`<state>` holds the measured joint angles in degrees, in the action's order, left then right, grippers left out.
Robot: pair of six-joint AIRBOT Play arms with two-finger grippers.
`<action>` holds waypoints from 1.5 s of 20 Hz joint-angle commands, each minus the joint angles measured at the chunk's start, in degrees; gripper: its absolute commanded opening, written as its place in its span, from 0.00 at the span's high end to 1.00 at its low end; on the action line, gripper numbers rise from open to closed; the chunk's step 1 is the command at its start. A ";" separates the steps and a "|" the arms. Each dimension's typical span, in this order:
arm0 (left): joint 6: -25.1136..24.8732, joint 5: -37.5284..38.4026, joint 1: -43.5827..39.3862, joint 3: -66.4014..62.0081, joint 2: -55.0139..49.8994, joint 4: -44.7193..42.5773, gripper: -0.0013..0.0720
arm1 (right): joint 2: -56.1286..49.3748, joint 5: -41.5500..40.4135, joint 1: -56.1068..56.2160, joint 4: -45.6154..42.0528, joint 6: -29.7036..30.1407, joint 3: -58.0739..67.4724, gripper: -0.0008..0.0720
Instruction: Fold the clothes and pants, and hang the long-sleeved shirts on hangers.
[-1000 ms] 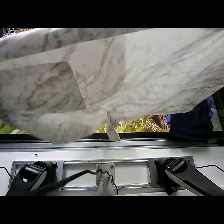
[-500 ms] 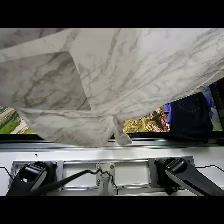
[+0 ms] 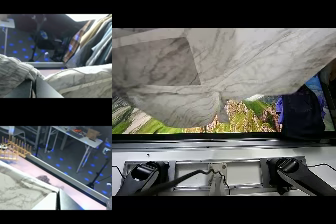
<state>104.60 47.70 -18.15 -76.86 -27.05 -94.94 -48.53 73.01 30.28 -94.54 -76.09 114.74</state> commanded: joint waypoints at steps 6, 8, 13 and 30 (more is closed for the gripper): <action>0.00 -0.17 0.02 -0.02 7.48 6.69 0.98 | 9.05 0.15 0.00 2.27 -0.94 -0.70 0.96; 0.00 -0.15 0.04 -0.02 9.33 10.19 0.98 | 10.86 0.92 0.00 4.33 -2.75 -0.70 0.96; -0.02 2.43 0.04 0.00 6.97 12.00 0.98 | 8.59 5.22 0.00 1.16 -2.82 -0.70 0.96; 18.38 -15.28 5.92 -0.04 -59.67 -21.62 0.98 | -45.40 -20.28 -12.48 -10.67 2.27 -0.70 0.96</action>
<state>113.80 46.94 -13.96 -76.86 -75.31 -114.30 -85.71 62.78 21.41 -105.25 -71.22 113.97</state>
